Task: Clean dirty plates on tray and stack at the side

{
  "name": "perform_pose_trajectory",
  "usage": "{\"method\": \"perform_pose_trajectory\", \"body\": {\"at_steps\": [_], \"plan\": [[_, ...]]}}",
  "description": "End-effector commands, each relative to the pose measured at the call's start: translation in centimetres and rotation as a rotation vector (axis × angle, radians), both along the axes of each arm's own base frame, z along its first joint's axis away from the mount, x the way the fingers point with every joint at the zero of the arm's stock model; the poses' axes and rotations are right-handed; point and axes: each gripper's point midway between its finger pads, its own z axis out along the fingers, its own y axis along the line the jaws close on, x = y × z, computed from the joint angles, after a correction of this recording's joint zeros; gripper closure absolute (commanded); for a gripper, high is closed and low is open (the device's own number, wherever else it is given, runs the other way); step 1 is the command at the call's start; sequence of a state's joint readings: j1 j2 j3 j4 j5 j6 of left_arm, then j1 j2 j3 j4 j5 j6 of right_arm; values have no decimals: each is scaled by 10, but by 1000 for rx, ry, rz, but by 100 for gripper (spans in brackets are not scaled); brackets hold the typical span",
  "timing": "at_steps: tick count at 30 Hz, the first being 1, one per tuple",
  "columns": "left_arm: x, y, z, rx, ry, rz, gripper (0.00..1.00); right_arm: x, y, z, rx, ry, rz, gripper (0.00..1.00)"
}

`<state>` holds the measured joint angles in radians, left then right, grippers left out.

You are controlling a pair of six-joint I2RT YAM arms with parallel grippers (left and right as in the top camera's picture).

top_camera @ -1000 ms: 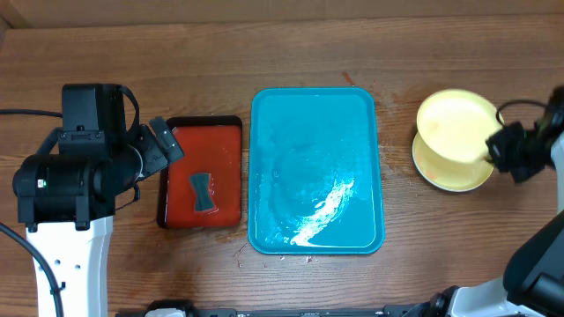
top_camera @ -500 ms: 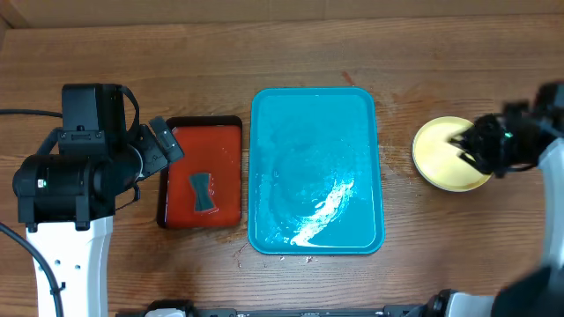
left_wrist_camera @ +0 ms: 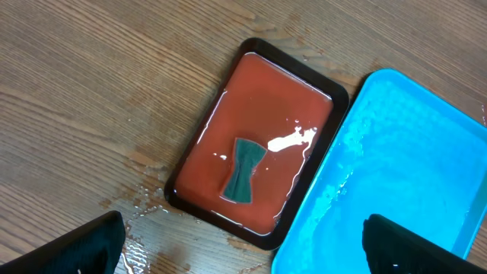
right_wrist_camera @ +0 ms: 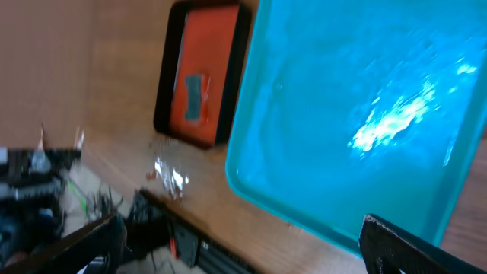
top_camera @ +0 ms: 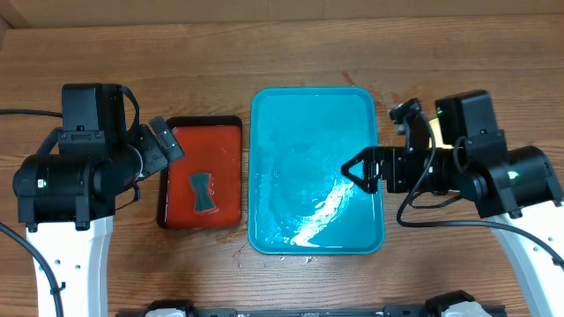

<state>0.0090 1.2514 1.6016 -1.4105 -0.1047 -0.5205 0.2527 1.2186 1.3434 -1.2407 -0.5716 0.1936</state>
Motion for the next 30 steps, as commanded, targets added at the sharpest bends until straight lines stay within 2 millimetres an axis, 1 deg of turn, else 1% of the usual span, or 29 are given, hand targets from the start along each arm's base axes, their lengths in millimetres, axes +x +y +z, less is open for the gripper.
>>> {"method": "perform_pose_trajectory", "body": {"at_steps": [1, 3, 7, 11, 14, 16, 18, 22, 27, 30], "plan": [[2, 2, 4, 11, -10, -4, 0, 1, -1, 4, -20, -45, 17, 0], [2, 2, 4, 11, -10, -3, 0, 5, 0, 14, -21, -142, 56, 0], [2, 2, 4, 11, -10, -4, 0, 14, -3, 45, -80, -462, 163, 0], [2, 2, 4, 11, -10, -3, 0, 15, -17, 70, -164, -731, 131, 0], [2, 2, 4, 11, -10, -4, 0, 7, -25, 75, -160, -876, 84, 0], [2, 2, 4, 11, -10, -3, 0, 1, -28, 69, -147, -947, 66, 0], [2, 2, 4, 11, -10, -4, 0, -4, -32, 56, -139, -1009, 43, 0], [2, 2, 4, 11, -10, -4, 0, -14, -41, 22, -133, -1092, 4, 0], [2, 2, 4, 11, -10, -4, 0, -26, -41, -23, -104, -1160, -2, 0], [2, 2, 4, 11, -10, -3, 0, -31, -42, -41, -99, -1189, -7, 0]]}}
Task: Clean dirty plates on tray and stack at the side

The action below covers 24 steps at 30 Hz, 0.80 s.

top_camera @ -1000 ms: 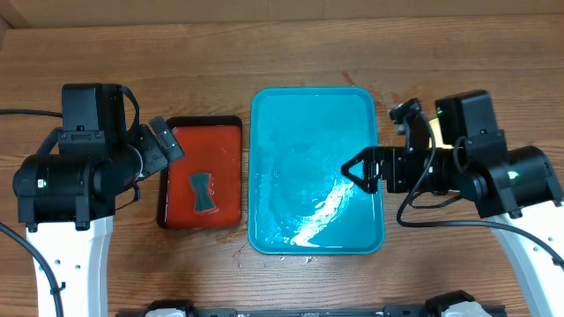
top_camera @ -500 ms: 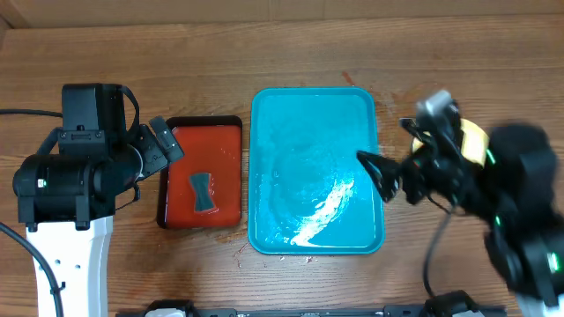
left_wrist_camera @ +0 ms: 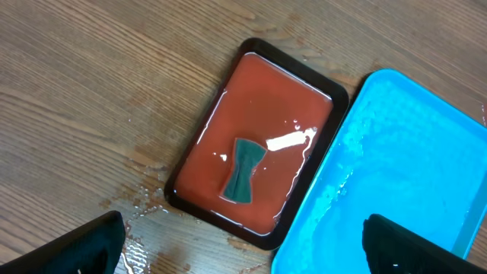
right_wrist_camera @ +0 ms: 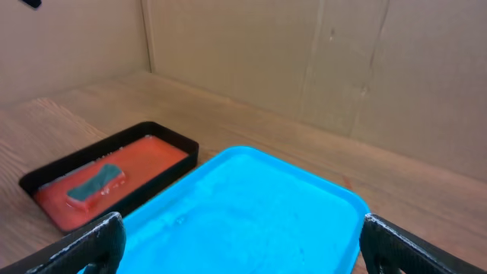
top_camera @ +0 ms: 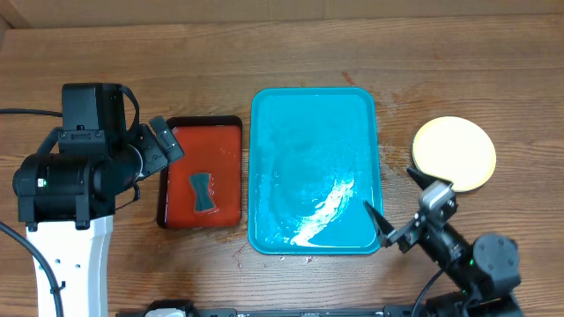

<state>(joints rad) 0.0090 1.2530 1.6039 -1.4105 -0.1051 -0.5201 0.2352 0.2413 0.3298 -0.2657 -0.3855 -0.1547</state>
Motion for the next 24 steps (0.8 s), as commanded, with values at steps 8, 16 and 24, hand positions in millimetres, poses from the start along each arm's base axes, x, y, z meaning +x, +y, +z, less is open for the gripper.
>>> {"method": "perform_pose_trajectory", "body": {"at_steps": [8, 16, 24], "plan": [[2, 2, 4, 11, -10, -4, 1, -3, -2, -43, 110, -55, -10, 0], [2, 2, 4, 11, -10, -4, 0, -2, 3, -51, 114, -69, 10, 0], [2, 2, 4, 11, -10, -4, 1, -2, 3, -52, 113, -66, 10, 0]]}}
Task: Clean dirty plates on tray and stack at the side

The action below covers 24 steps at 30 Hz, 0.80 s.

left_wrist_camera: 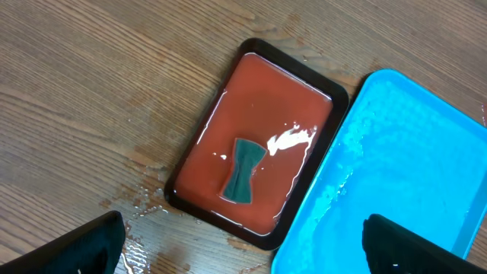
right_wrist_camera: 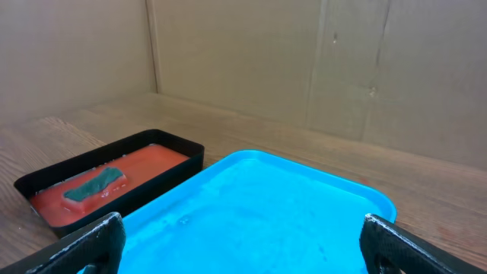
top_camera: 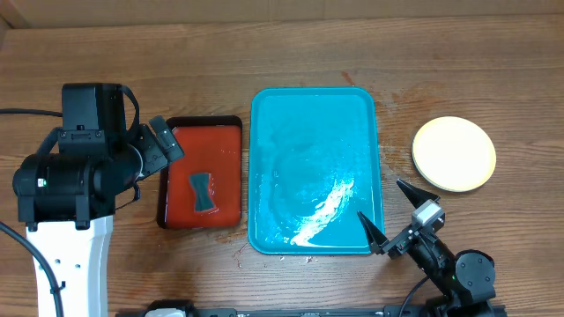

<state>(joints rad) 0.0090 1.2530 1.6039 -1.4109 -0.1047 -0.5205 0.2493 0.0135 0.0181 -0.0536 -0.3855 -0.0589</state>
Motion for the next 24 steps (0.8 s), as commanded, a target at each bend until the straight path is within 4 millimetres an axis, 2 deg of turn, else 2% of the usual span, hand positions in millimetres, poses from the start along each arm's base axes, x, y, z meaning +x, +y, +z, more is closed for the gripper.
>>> {"method": "perform_pose_trajectory", "body": {"at_steps": [1, 17, 20, 22, 24], "plan": [[2, 2, 4, 11, -10, -4, 0, 0, 0, -2, 6, 0, 1, 0], [1, 2, 3, 11, -8, -5, 0, 0, 1, -2, 6, 0, 2, 0], [-5, 0, 3, 14, -16, -12, 0, 0, 1, -2, 6, 0, 2, 0], [-7, 5, 9, 53, -70, 0, 0, 0, 1, -2, 6, 0, 2, 0], [3, -4, 17, 16, -201, -26, 0, 0, 0, -2, 6, 0, 1, 0]]}}
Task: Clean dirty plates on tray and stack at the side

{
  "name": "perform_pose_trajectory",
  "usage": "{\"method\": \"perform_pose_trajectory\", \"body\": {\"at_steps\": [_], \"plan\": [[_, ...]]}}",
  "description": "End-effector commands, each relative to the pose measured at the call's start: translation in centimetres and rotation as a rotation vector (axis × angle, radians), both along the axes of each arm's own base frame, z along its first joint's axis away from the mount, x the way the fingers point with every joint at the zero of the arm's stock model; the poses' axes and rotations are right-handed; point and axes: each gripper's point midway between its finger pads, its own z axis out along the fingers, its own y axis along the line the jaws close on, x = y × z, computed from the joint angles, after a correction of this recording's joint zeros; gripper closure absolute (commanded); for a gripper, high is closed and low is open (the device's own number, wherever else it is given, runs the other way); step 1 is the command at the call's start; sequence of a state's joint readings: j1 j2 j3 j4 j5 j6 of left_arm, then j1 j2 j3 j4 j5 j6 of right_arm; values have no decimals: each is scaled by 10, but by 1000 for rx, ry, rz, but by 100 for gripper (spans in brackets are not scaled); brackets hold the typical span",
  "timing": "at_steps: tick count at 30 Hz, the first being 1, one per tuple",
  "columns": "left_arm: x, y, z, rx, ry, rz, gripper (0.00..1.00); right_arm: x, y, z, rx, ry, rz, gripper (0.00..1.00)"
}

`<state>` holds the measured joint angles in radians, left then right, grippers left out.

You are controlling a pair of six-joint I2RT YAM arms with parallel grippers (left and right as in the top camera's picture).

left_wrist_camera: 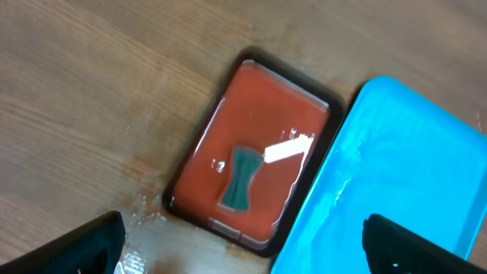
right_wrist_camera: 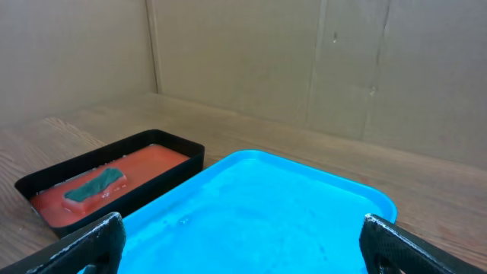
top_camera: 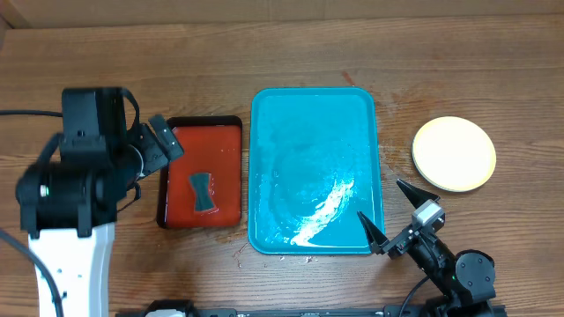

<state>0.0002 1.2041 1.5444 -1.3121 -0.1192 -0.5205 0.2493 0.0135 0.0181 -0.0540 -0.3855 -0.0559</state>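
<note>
The blue tray (top_camera: 313, 167) lies wet in the middle of the table with no plate on it; it also shows as the blue tray (right_wrist_camera: 266, 213) in the right wrist view. A pale yellow plate (top_camera: 454, 154) rests on the wood to its right. My left gripper (top_camera: 166, 141) hangs open above the left side of the red basin (top_camera: 201, 132), where a green sponge (left_wrist_camera: 240, 177) lies in orange water. My right gripper (top_camera: 383, 207) stands open and low by the tray's front right corner, nothing between its fingers.
The black-rimmed red basin (left_wrist_camera: 251, 152) sits close against the tray's left edge. Water drops (left_wrist_camera: 141, 209) lie on the wood at its front. A cardboard wall (right_wrist_camera: 304, 61) closes the back of the table.
My left arm has shifted slightly; its wrist view is blurred and the basin sits a little smaller in it. The right arm, tray, plate and sponge stand as before.
First my right gripper was open over the tray's right edge, its arm covering the spot where the plate lies. Then it stood at the front right of the table, the yellow plate showing beside the tray. It stayed low there, and the left arm only now stirred.
</note>
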Motion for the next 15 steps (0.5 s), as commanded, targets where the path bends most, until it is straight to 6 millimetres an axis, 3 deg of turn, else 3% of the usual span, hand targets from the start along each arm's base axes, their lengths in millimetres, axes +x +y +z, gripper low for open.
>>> {"method": "perform_pose_trajectory", "body": {"at_steps": [1, 4, 7, 15], "plan": [[0, -11, 14, -10, -171, -59, 0, 0, 0, -2, 4, -2, 1, 0], [16, -39, 20, -21, -398, -254, 0, 0, 1, -2, 4, -2, 2, 0], [15, -58, 13, 1, -567, -397, 0, 0, 0, -2, 4, -2, 1, 0], [-23, -56, -43, 45, -727, -410, 0, 0, 1, -2, 4, -2, 2, 0]]}}
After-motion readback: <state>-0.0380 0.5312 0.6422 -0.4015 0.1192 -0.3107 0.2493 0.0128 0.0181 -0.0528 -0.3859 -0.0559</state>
